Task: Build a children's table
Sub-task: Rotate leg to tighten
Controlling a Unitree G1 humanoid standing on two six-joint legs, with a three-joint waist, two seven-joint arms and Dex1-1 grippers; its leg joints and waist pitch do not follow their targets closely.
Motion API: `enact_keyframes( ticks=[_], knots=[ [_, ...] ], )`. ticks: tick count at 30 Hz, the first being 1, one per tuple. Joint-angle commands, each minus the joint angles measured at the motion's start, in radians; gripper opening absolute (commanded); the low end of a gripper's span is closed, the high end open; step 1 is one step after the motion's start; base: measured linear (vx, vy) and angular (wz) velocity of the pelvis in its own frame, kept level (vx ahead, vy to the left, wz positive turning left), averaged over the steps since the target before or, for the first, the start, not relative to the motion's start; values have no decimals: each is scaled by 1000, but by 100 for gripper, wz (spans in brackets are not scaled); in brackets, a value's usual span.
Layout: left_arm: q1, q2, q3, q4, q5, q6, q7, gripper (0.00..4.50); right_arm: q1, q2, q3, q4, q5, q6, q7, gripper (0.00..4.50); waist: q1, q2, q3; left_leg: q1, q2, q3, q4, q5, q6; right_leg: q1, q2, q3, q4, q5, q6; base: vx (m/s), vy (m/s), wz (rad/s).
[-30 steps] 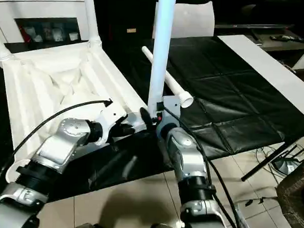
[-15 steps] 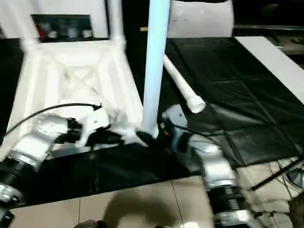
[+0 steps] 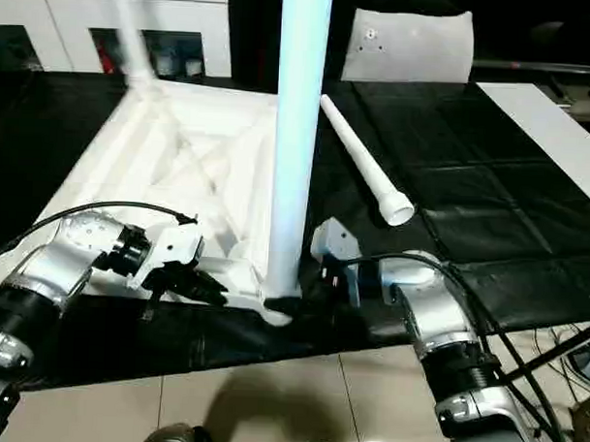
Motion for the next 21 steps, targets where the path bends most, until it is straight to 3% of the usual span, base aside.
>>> enact_keyframes(
  ticks=[1, 15, 21],
  knots=[
    [-27, -14, -48, -7, 17, -42, -68, 0, -28, -15, 12, 9, 6, 7, 25, 386, -8, 8, -75, 35, 66, -22, -71, -293, 1, 37, -63, 45, -52, -251, -238, 0, 0, 0],
    [-65, -11, -52, 75, 17, -99, -91, 0, -41, -11, 31, 43, 11, 3, 73, 271, -3, 5, -75, 34, 66, -22, -69, -281, 5, 37, -66, 45, -53, -273, -236, 0, 0, 0],
    [-22, 7, -13, 10, 3, -30, -13, 0, -15, 23, 5, 22, 33, 56, 6, 266, -6, 9, -75, 33, 67, -23, -72, -290, -3, 36, -65, 44, -51, -270, -241, 0, 0, 0]
  ],
)
